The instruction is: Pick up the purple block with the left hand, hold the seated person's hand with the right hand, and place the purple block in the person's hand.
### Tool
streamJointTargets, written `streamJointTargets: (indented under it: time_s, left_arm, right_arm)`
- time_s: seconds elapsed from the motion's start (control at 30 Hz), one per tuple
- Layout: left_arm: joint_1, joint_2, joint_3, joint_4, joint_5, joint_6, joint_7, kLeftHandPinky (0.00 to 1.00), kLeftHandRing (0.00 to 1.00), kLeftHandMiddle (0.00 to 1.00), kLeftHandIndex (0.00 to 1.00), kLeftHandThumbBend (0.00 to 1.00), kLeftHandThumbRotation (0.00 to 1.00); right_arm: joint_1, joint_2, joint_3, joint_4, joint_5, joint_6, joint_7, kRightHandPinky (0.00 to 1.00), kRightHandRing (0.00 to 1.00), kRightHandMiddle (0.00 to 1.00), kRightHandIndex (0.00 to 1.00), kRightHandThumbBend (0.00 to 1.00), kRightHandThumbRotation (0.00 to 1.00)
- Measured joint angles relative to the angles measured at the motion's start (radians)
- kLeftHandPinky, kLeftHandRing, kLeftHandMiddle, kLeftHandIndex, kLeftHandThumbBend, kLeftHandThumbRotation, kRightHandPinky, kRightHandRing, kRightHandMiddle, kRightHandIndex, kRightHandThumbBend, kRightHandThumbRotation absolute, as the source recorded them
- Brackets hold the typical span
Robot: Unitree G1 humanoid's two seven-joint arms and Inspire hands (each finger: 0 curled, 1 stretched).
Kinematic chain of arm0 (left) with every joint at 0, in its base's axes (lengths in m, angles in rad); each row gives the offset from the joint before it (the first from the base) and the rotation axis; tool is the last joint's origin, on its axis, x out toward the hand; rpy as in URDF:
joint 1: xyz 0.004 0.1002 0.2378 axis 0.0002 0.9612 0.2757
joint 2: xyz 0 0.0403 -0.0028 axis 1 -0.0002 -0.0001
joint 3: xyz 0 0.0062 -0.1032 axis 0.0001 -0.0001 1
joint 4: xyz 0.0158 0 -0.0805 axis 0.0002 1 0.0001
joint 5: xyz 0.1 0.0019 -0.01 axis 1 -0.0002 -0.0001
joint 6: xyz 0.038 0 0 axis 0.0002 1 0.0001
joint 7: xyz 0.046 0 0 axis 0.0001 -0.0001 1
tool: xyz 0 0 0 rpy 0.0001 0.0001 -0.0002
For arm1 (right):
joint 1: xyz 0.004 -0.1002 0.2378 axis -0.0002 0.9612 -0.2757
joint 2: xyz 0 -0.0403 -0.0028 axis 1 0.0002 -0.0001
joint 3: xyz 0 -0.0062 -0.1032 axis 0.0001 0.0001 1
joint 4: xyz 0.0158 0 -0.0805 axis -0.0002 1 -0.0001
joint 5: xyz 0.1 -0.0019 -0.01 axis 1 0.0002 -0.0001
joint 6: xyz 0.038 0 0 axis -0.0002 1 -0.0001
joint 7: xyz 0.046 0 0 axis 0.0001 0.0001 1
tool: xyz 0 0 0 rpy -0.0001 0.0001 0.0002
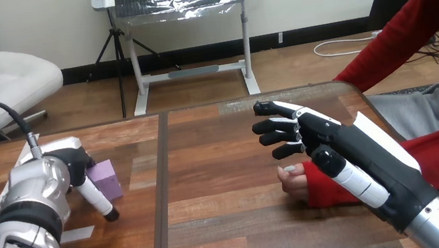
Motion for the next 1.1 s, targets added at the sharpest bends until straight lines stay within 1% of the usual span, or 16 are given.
streamJointTargets:
  time_s: [0.1,0.27,0.6,0.7,0.9,1.1]
  left_arm:
    - [0.001,0.000,-0.003,0.000,0.001,-0.006,0.016,0.53,0.69,0.79,0.84,0.81,0.16]
    - [0.004,0.000,-0.006,0.000,0.002,-0.016,0.045,0.51,0.65,0.76,0.82,0.80,0.13]
    - [0.015,0.000,-0.006,0.000,-0.001,-0.027,0.098,0.50,0.63,0.73,0.78,0.77,0.06]
    - [0.022,-0.001,-0.006,0.000,-0.001,-0.030,0.119,0.47,0.60,0.70,0.77,0.76,0.03]
    - [0.036,-0.003,-0.005,0.000,-0.003,-0.032,0.159,0.42,0.55,0.65,0.75,0.75,0.01]
    - [0.047,-0.004,-0.002,0.000,-0.005,-0.036,0.186,0.41,0.53,0.62,0.72,0.74,0.00]
  right_arm:
    - [0.000,0.000,0.000,0.000,0.000,0.000,0.000,0.76,0.81,0.83,0.88,1.00,1.00]
    - [0.000,0.000,0.000,0.000,0.000,0.000,0.000,0.76,0.81,0.84,0.88,1.00,1.00]
    - [0.000,0.000,0.000,0.000,0.000,0.000,0.000,0.76,0.82,0.84,0.88,1.00,1.00]
    - [0.000,0.000,0.000,0.000,0.000,0.000,0.000,0.76,0.82,0.84,0.88,1.00,1.00]
    - [0.000,0.000,0.000,0.000,0.000,0.000,0.000,0.76,0.82,0.84,0.88,1.00,1.00]
    - [0.000,0.000,0.000,-0.001,0.000,0.000,0.000,0.76,0.81,0.83,0.88,1.00,1.00]
